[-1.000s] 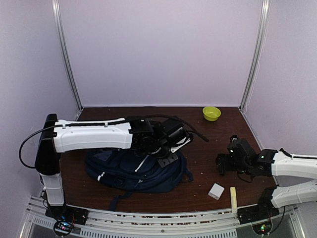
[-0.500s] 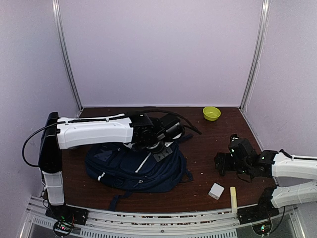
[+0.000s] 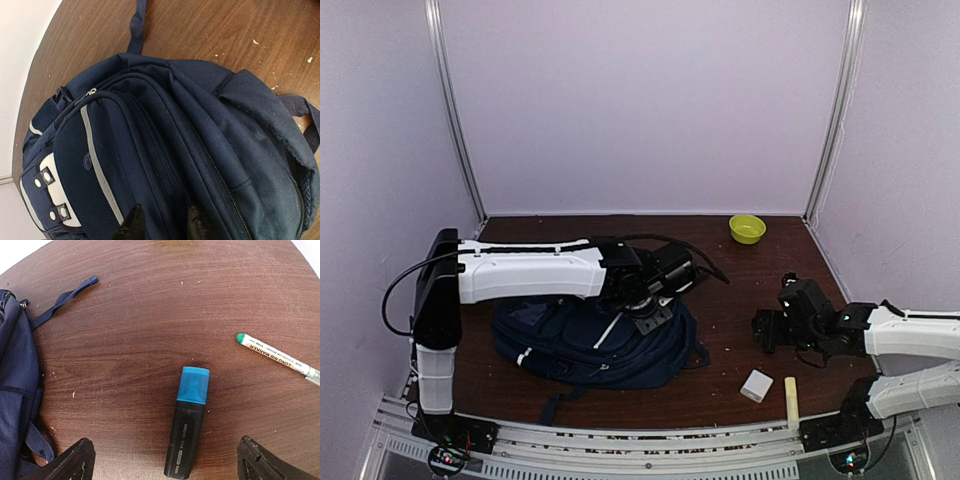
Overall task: Pack the student bag
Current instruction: Grab the upper front pocket of the student bag, then pick up the pen from the center of the board.
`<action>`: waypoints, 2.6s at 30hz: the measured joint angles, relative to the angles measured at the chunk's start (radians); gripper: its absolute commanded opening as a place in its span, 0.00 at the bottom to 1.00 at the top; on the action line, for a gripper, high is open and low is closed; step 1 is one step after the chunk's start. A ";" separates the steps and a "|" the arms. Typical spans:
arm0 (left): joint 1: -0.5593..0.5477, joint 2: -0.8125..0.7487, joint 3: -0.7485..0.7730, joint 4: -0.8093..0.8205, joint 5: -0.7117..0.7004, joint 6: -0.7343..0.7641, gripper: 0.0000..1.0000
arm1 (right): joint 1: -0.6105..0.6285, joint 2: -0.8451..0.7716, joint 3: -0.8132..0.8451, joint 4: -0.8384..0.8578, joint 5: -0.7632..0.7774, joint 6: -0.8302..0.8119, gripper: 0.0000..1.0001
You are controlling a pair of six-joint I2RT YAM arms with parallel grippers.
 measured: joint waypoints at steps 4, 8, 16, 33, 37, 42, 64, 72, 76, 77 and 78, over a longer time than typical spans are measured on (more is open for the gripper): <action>0.000 0.006 0.000 0.003 -0.016 -0.011 0.03 | -0.001 0.000 0.000 0.000 -0.005 0.000 1.00; -0.001 0.005 -0.010 0.009 -0.035 -0.024 0.00 | -0.001 -0.002 0.000 0.000 -0.009 -0.002 1.00; 0.000 -0.076 -0.169 0.162 -0.021 -0.057 0.00 | -0.003 -0.002 0.014 -0.038 -0.010 -0.010 1.00; 0.020 -0.302 -0.472 0.493 0.027 -0.082 0.00 | -0.005 0.016 0.166 -0.224 -0.029 -0.020 1.00; 0.021 -0.366 -0.551 0.579 0.036 -0.098 0.00 | -0.008 0.050 0.203 -0.279 -0.055 -0.024 1.00; 0.024 -0.417 -0.623 0.668 0.051 -0.124 0.00 | -0.024 0.130 0.298 -0.379 -0.083 -0.045 0.96; 0.030 -0.507 -0.767 0.830 0.109 -0.149 0.00 | -0.182 0.540 0.400 -0.424 -0.291 -0.101 0.62; 0.030 -0.513 -0.778 0.851 0.124 -0.148 0.00 | -0.192 0.592 0.449 -0.431 -0.281 -0.129 0.26; 0.030 -0.513 -0.779 0.854 0.124 -0.144 0.00 | -0.192 0.608 0.469 -0.440 -0.264 -0.136 0.06; 0.030 -0.513 -0.779 0.855 0.124 -0.142 0.00 | -0.192 0.608 0.472 -0.443 -0.261 -0.130 0.03; 0.030 -0.513 -0.780 0.856 0.124 -0.140 0.00 | -0.192 0.610 0.473 -0.444 -0.259 -0.135 0.00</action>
